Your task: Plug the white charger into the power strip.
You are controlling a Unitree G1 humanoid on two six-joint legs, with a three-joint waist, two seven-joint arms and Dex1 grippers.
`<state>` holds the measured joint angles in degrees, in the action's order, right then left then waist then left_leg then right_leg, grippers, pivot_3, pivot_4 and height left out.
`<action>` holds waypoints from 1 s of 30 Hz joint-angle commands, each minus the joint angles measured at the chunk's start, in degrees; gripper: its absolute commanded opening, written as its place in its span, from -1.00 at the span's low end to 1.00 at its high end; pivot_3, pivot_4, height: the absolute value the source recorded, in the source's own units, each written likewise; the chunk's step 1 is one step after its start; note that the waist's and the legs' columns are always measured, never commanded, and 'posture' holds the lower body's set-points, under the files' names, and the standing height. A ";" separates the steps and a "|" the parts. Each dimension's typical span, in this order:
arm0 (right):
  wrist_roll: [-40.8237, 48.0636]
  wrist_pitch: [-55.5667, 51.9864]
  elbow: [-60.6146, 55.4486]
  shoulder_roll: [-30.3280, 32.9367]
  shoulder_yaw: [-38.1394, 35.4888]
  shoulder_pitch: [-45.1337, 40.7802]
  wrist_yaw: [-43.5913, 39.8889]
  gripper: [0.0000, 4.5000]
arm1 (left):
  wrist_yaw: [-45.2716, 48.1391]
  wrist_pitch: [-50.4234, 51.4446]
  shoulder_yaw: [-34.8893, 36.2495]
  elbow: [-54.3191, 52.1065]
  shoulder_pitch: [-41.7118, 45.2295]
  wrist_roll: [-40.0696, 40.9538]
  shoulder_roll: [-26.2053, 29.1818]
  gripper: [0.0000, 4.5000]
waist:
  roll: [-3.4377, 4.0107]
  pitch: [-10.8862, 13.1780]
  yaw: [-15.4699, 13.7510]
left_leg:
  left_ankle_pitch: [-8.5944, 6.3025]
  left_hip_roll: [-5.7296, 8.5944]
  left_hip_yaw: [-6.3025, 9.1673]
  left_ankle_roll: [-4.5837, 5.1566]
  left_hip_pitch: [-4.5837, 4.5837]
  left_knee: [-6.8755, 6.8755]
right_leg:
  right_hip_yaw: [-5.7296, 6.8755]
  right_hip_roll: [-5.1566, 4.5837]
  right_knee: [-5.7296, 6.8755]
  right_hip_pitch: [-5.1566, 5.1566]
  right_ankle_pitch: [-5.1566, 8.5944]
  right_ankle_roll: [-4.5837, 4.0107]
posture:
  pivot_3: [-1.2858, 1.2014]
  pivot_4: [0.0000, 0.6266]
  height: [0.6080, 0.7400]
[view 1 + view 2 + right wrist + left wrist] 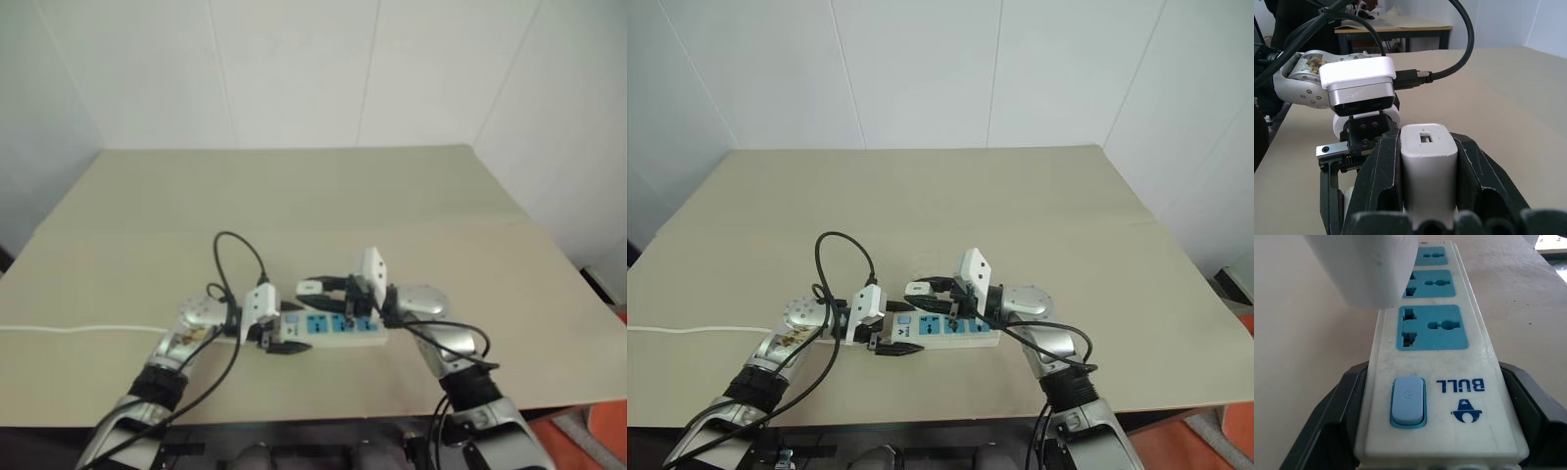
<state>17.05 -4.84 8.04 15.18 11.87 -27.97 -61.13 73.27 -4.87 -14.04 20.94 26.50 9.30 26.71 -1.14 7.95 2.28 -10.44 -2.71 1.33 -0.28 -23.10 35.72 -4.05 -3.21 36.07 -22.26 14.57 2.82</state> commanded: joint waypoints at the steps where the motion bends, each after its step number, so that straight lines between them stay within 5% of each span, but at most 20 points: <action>1: 0.60 0.46 -1.20 -0.36 0.19 0.15 -0.33 -0.50 | 0.32 0.85 -1.64 1.27 -0.86 -2.18 0.91 0.48 | 0.00 0.00 0.00 | 0.00 0.00 0.00 0.00 0.00 0.00 | 0.00 0.00 0.00 0.00 0.00 0.00 | 0.03 -0.52 1.00; 30: -2.37 5.00 6.63 -1.25 1.69 -0.17 -0.50 -0.50 | 0.60 1.20 -1.29 0.69 -1.24 -2.09 1.90 0.48 | -0.01 0.00 0.15 | 0.00 0.00 0.00 0.00 0.06 -0.01 | -0.01 0.00 0.01 0.02 0.03 0.04 | 0.03 -0.52 1.00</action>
<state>15.53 -0.87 13.78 14.19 13.16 -27.34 -61.78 73.34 -4.52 -13.89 20.79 26.42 9.31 27.15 -1.15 7.95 2.43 -10.44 -2.72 1.32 -0.28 -23.01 35.71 -4.05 -3.20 36.08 -22.22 14.61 2.87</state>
